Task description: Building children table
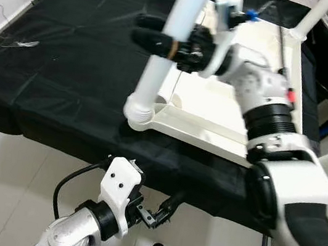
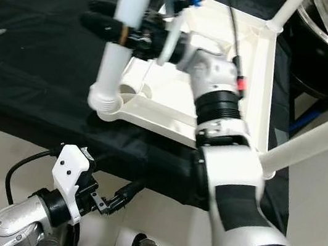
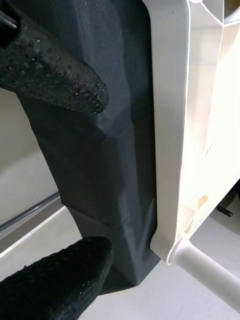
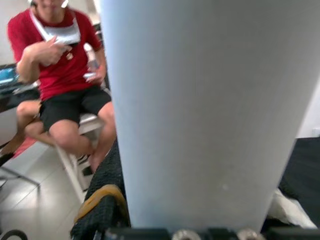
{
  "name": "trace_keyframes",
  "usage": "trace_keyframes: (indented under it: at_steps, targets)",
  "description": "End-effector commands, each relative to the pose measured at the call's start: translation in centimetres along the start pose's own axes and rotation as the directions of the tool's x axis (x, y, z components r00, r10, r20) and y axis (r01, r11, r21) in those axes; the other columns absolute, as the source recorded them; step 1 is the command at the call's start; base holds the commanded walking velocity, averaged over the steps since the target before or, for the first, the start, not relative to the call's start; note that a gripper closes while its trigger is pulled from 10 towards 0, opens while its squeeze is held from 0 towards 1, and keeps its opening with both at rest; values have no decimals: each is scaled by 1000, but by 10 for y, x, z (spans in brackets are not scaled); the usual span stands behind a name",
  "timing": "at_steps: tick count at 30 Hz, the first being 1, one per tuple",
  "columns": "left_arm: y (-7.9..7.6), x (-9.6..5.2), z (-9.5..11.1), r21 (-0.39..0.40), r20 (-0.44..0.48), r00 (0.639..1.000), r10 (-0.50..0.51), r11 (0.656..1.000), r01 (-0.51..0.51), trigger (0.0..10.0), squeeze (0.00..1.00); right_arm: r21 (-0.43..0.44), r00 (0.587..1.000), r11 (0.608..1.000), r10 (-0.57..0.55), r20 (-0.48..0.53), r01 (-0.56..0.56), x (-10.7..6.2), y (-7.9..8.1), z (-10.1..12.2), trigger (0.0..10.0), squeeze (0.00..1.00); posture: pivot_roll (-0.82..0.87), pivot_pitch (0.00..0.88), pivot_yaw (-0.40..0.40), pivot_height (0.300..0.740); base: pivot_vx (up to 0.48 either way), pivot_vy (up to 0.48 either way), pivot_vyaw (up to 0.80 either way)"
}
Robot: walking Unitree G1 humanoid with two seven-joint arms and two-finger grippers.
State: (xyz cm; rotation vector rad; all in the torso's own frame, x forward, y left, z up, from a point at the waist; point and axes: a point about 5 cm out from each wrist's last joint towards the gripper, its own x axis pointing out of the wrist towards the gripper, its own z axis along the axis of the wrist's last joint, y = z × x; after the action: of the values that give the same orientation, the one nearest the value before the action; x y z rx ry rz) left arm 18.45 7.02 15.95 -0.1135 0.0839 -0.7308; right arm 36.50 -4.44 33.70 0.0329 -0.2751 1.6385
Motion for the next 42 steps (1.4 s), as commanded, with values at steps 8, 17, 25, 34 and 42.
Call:
trace_keyframes:
  at_steps: [8, 17, 25, 34, 42]
  targets:
    - [-1, -3, 4, 6, 11, 999, 44, 999, -44, 10000, 0, -62, 998, 996, -64, -11, 63, 14, -6, 5, 10000, 0, 198, 283, -151, 740, 0, 0, 0]
    - [-1, -2, 6, 15, 19, 998, 54, 998, -54, 10000, 0, -123, 994, 988, -96, -56, 88, 1, -10, 10, 10000, 0, 193, 290, -148, 740, 0, 0, 0]
    - [1, -2, 7, 27, 18, 998, 56, 998, -56, 10000, 0, -139, 992, 989, -71, -109, 56, -8, -8, 2, 10000, 0, 189, 295, -139, 740, 0, 0, 0]
    - [3, 0, 11, 33, 27, 998, 56, 998, -57, 10000, 0, -138, 988, 990, -59, -144, 40, -8, -7, -6, 10000, 0, 186, 300, -130, 740, 0, 0, 0]
    - [4, 1, 11, 36, 27, 998, 56, 998, -57, 10000, 0, -122, 983, 992, -11, -182, -11, -7, -2, -16, 10000, 0, 177, 306, -129, 740, 0, 0, 0]
